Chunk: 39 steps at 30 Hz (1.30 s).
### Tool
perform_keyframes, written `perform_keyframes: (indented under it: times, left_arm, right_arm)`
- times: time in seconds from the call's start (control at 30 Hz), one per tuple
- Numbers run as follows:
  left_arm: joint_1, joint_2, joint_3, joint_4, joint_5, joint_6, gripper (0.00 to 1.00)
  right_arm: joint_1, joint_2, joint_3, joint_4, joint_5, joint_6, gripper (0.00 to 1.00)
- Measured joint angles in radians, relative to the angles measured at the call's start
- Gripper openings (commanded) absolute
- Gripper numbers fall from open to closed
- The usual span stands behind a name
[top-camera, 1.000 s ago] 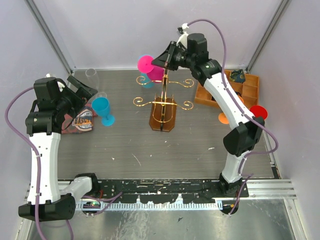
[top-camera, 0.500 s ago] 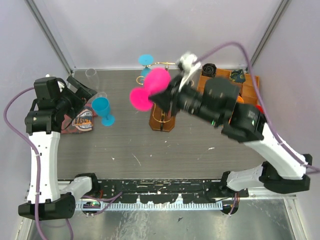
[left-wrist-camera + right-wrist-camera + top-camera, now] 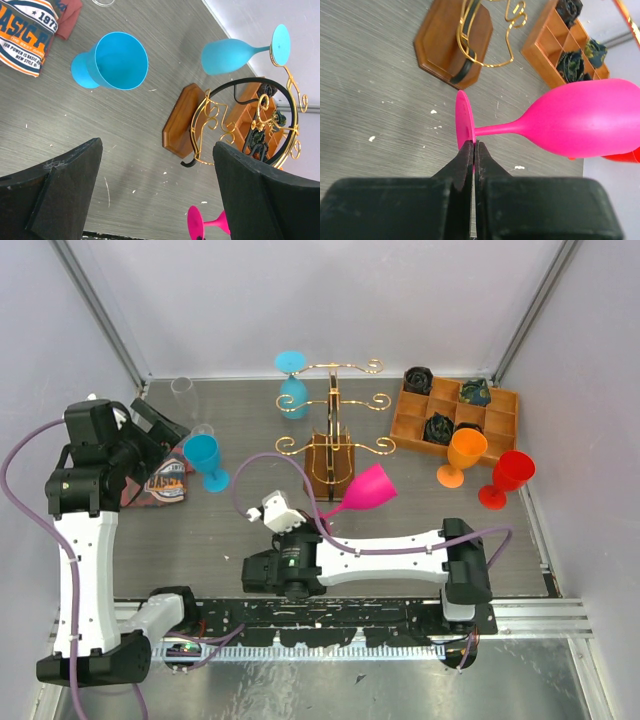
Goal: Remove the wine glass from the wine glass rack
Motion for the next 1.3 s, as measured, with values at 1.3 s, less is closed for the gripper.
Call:
perform_keyframes:
  times: [1.3]
  left_arm:
    - [-0.002, -0.020, -0.046, 0.007, 0.013, 0.000, 0.99]
  right_arm:
    - [-0.136, 0.451, -0.423, 0.087, -0.109, 0.153, 0.22]
